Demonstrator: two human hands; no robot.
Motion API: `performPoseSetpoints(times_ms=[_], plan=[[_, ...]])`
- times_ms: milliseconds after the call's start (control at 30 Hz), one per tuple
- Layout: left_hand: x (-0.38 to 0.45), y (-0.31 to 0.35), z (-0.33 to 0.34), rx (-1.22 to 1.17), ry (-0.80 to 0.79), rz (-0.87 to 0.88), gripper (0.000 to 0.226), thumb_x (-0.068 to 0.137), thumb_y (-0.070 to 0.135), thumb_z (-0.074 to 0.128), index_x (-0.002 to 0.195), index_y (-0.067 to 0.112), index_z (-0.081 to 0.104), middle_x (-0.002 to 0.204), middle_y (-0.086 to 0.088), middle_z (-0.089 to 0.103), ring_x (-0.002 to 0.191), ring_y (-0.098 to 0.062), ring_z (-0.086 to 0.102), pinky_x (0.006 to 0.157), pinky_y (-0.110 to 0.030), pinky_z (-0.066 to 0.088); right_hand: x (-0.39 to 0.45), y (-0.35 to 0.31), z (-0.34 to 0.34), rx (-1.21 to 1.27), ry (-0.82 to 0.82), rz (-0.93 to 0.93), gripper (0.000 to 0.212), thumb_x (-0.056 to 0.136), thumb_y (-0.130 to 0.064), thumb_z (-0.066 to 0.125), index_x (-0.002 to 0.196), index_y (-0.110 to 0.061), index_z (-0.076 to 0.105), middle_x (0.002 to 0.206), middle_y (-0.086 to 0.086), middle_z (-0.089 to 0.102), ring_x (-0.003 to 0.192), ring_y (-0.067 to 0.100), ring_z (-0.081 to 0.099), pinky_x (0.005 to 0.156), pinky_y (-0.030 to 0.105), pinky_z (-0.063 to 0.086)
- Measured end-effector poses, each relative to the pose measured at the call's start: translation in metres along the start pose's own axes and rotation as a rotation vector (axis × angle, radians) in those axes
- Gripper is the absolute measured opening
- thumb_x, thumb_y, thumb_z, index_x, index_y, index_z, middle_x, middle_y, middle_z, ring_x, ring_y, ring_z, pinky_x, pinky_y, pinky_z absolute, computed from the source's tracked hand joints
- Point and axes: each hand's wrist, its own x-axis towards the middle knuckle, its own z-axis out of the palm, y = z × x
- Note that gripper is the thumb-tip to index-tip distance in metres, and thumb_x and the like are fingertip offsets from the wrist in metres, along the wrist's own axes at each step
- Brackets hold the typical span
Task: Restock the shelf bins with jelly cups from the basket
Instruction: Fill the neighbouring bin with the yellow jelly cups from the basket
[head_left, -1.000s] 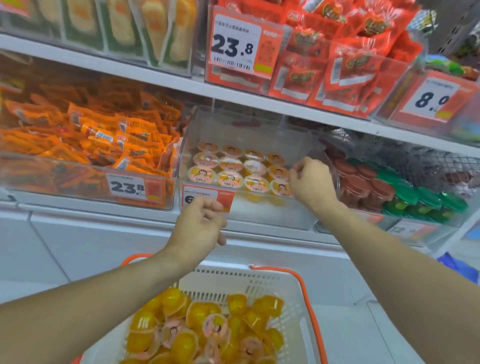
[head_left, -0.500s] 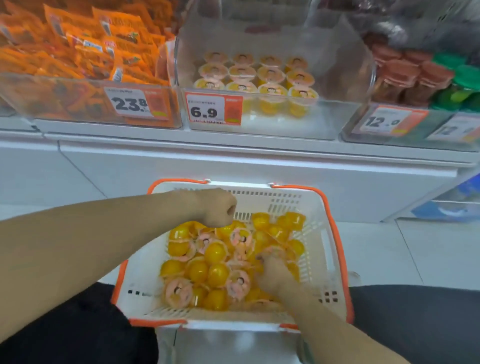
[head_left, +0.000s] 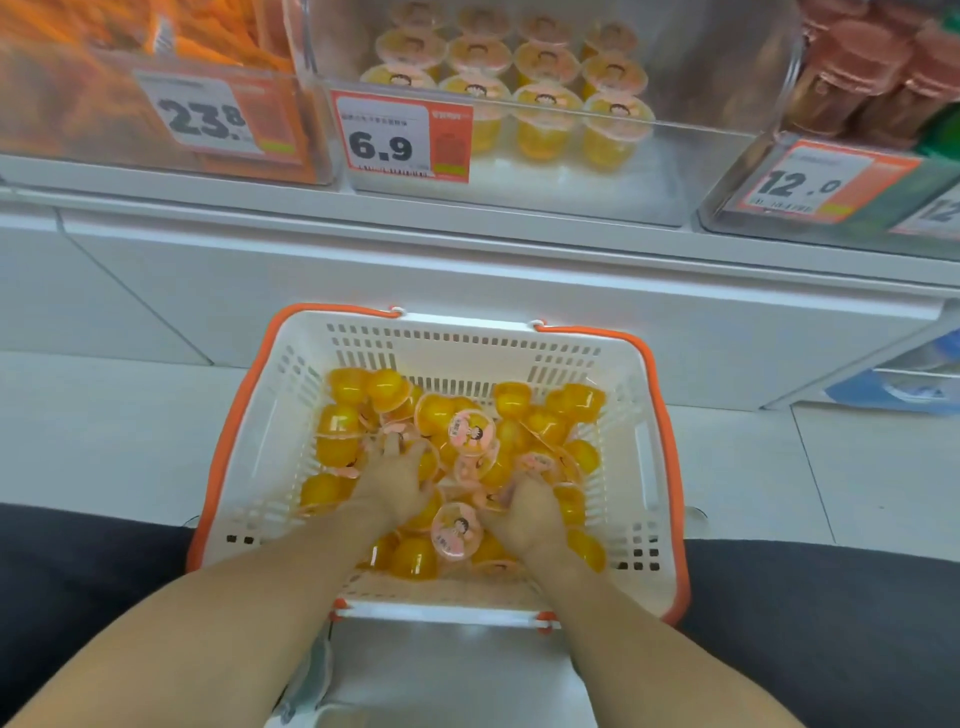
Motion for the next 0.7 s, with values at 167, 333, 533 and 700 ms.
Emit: performPoseSetpoints(times_ms=[167,333,533,700], plan=[[0.016,0.001,-0.002,-0.17,0.067,-0.056,0.049,0.088,0.036,0.068,0.132,0.027,0.049,0.134,-0.014,0.043,0.126,-0.034,0.046,0.102,-0.041,0.044,-0.005,-0.01,-0.013,0.227,0.154,-0.11,0.039,0.058,-0.042,0.083,0.072,-0.025,0.051,0.083,-0.01,0.052,0.088,0.015,0.055,0.068,0.027,0.042],[0.027,-0.002,-0.013,-0.422,0.12,-0.105,0.042,0.077,0.027,0.079,0.117,0.025,0.067,0.122,-0.004,0.066,0.112,-0.023,0.061,0.091,-0.033,0.051,-0.015,-0.049,-0.04,0.374,0.402,-0.464,0.028,0.059,-0.03,0.073,0.081,-0.025,0.057,0.097,-0.009,0.047,0.098,0.01,0.052,0.085,0.022,0.047],[-0.002,-0.009,-0.092,-1.878,-0.226,-0.08,0.026,0.094,0.019,0.053,0.109,0.004,0.068,0.108,-0.017,0.068,0.088,-0.028,0.064,0.076,-0.039,0.056,-0.017,-0.1,-0.096,0.645,0.62,-0.615,0.037,0.064,-0.015,0.082,0.095,-0.019,0.062,0.118,-0.005,0.049,0.115,0.016,0.054,0.062,0.028,0.058],[-0.035,0.02,-0.178,-1.973,-0.352,0.101,0.04,0.091,0.027,0.043,0.07,0.005,0.069,0.068,-0.013,0.065,0.059,-0.024,0.062,0.067,-0.034,0.044,-0.033,-0.136,-0.134,0.789,0.693,-0.712,0.049,0.063,-0.005,0.084,0.104,-0.015,0.059,0.124,0.002,0.048,0.121,0.02,0.052,0.068,0.022,0.056]])
